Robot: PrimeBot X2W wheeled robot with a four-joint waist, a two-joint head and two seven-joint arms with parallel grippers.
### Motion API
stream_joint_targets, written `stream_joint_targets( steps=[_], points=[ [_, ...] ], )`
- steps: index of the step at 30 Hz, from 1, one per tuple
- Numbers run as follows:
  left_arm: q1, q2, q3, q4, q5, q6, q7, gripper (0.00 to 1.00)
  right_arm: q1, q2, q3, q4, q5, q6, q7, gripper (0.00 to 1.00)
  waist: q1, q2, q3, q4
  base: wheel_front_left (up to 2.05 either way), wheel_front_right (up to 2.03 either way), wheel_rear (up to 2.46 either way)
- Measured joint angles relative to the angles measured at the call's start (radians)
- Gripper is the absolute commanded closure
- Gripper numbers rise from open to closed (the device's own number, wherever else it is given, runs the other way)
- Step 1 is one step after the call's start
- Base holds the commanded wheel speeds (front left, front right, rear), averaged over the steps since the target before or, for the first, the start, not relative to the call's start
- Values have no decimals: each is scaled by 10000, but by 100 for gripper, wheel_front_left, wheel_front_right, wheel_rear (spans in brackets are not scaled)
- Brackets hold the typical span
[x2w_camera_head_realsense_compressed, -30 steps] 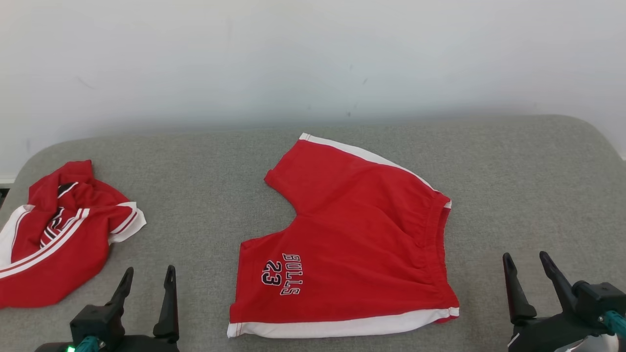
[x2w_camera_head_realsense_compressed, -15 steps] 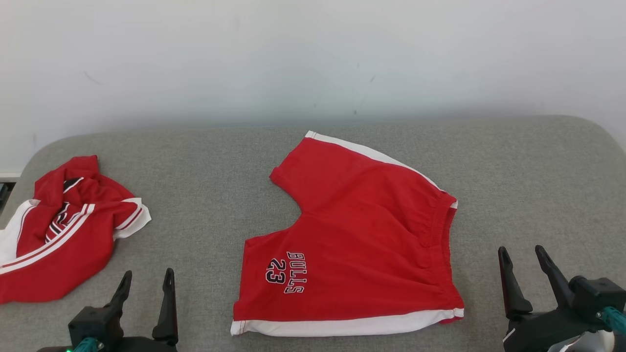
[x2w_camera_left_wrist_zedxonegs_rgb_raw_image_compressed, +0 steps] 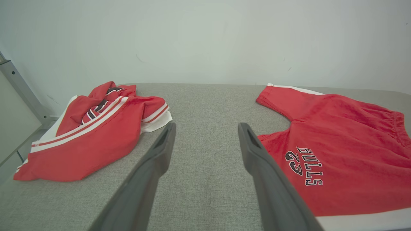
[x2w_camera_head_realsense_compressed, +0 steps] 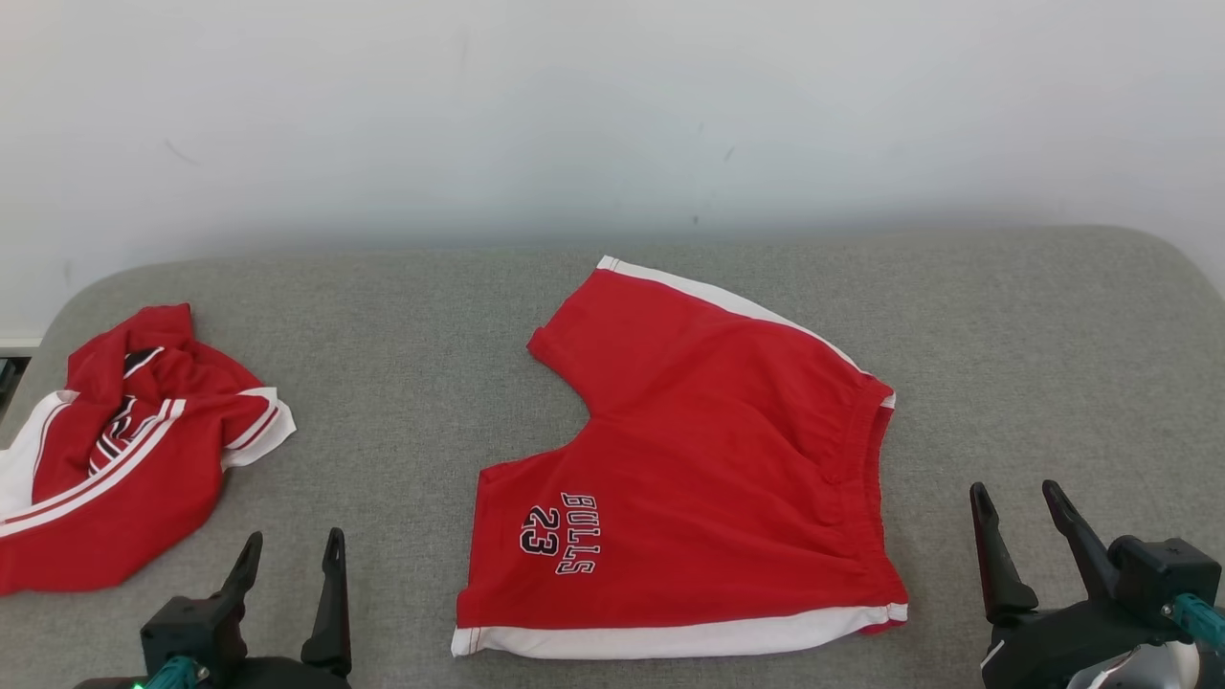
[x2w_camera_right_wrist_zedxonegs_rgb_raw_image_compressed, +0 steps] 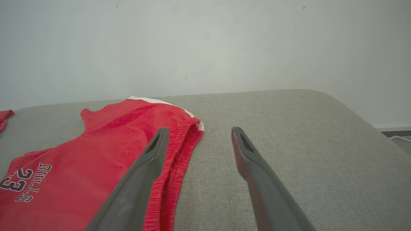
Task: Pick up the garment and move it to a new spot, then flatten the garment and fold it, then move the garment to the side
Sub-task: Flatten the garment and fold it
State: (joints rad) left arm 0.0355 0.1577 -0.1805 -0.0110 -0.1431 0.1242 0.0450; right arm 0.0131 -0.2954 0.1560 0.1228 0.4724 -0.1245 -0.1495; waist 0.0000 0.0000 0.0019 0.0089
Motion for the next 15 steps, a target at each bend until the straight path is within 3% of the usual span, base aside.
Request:
stream_joint_targets(
  steps=[15],
  points=[
    [1, -21, -12, -56, 35, 0, 165, 0, 46, 90, -146, -222, -82, 0, 267, 0, 0, 0, -98, -18, 0, 0, 0]
  ],
)
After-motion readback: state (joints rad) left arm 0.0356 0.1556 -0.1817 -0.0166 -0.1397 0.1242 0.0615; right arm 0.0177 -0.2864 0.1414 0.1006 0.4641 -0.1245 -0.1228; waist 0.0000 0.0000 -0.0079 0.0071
